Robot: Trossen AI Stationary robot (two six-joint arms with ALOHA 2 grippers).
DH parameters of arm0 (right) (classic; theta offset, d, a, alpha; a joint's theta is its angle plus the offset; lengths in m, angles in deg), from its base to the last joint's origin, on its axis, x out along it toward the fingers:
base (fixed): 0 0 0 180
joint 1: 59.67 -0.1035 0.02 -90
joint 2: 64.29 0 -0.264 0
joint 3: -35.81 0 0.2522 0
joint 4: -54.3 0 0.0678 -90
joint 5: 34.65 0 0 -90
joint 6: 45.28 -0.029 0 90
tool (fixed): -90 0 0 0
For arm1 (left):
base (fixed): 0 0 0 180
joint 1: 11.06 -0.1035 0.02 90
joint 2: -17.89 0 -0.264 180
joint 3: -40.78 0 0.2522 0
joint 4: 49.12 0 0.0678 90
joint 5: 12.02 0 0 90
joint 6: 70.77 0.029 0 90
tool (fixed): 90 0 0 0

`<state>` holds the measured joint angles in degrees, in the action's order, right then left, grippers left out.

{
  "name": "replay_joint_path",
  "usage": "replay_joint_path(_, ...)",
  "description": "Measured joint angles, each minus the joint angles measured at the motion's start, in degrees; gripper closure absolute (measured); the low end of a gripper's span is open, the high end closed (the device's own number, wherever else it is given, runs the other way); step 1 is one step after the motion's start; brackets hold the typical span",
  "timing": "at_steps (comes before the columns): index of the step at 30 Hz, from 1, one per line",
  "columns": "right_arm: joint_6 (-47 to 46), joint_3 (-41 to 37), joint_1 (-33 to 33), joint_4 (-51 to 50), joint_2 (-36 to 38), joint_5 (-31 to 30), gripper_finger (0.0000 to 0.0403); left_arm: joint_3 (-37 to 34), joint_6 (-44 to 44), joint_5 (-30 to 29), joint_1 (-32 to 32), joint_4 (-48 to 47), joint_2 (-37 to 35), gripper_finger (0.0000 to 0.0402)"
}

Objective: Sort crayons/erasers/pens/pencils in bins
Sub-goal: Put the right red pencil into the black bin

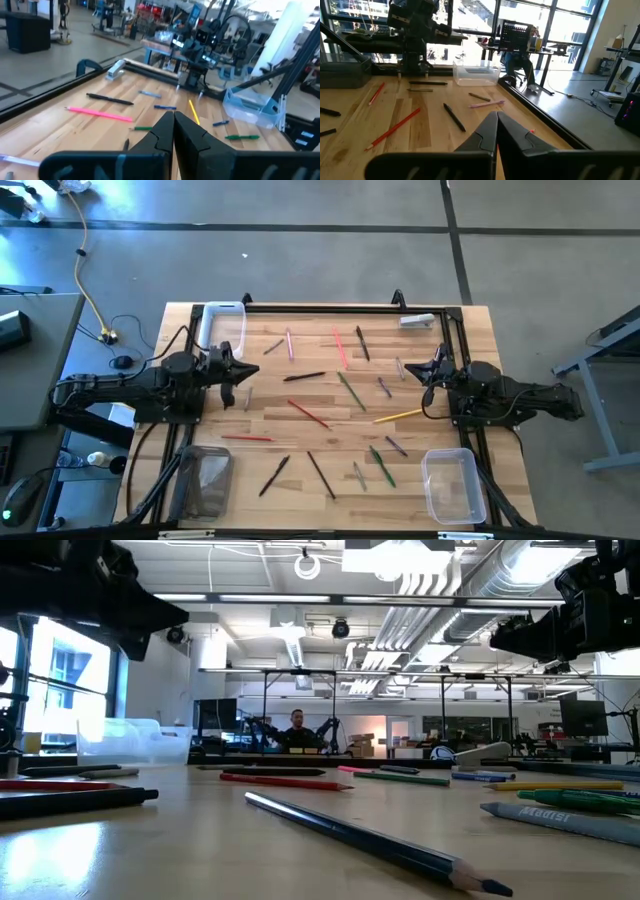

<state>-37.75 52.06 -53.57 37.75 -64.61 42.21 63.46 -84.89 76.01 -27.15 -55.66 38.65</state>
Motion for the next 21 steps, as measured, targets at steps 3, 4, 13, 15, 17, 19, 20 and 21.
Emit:
replay_joint_path(3,0.0,0.0,0.0,0.0,0.0,0.0,0.0402,2.4,0.8,0.0,0.0,-0.2,4.9,0.0402)
replay_joint_path(4,0.0,0.0,0.0,0.0,0.0,0.0,0.0402,3.2,0.9,0.0,0.0,-0.2,6.5,0.0402)
replay_joint_path(13,0.0,0.0,0.0,0.0,0.0,0.0,0.0402,12.3,3.9,0.1,0.0,-6.4,18.5,0.0401)
replay_joint_path(15,0.0,0.0,0.0,0.0,0.0,0.0,0.0402,14.5,4.7,0.0,0.0,-8.9,20.9,0.0401)
replay_joint_path(17,0.0,0.0,0.0,0.0,0.0,0.0,0.0402,16.5,5.3,0.0,0.0,-11.6,23.5,0.0401)
replay_joint_path(19,0.0,0.0,0.0,0.0,0.0,0.0,0.0402,18.4,5.3,0.2,0.0,-13.7,26.3,0.0401)
replay_joint_path(20,0.0,0.0,0.0,0.0,0.0,0.0,0.0402,19.3,5.3,0.3,0.0,-14.8,27.5,0.0402)
replay_joint_path(21,0.0,0.0,0.0,0.0,0.0,0.0,0.0402,20.2,5.3,0.3,0.1,-16.0,28.7,0.0401)
